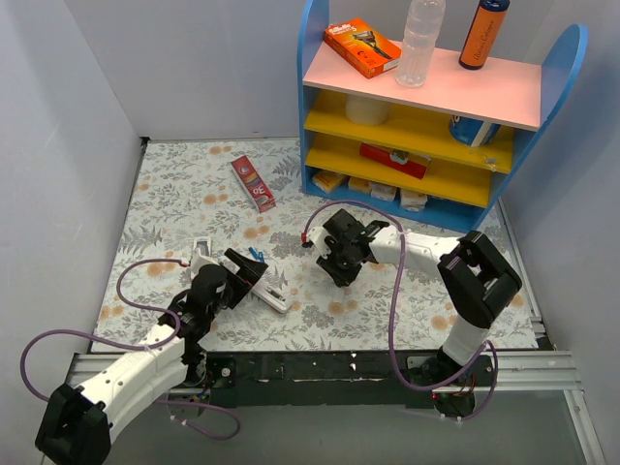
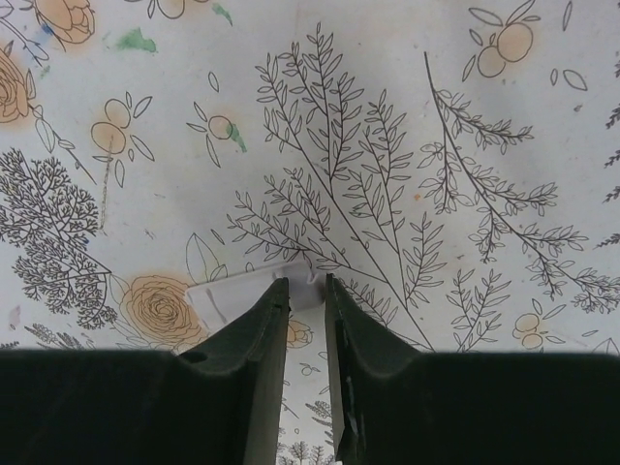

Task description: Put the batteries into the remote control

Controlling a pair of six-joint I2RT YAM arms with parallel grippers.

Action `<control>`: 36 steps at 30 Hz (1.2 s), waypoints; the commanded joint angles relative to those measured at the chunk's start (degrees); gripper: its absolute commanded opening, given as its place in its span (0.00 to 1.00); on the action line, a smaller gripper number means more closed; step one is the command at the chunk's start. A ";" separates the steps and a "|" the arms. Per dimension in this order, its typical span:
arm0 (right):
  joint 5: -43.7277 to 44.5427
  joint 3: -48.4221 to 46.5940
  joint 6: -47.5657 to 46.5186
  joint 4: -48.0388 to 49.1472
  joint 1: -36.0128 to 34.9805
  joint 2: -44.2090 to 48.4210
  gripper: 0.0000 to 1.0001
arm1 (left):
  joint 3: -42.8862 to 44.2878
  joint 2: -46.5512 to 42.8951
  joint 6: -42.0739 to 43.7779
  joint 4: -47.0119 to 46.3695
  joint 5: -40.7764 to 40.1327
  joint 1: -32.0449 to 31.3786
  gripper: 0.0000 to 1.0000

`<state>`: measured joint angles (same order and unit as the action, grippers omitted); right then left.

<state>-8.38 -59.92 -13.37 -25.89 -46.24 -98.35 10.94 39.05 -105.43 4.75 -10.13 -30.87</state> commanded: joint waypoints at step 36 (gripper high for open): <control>4.43 9.29 1.50 24.29 -2.28 25.03 0.01 | 11.11 -3.82 27.62 -9.14 25.39 -0.07 0.98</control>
<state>-4.19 -52.93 -12.03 -12.40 -47.62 -78.59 17.89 31.51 -91.26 9.26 0.32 -30.87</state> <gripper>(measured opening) 0.029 0.982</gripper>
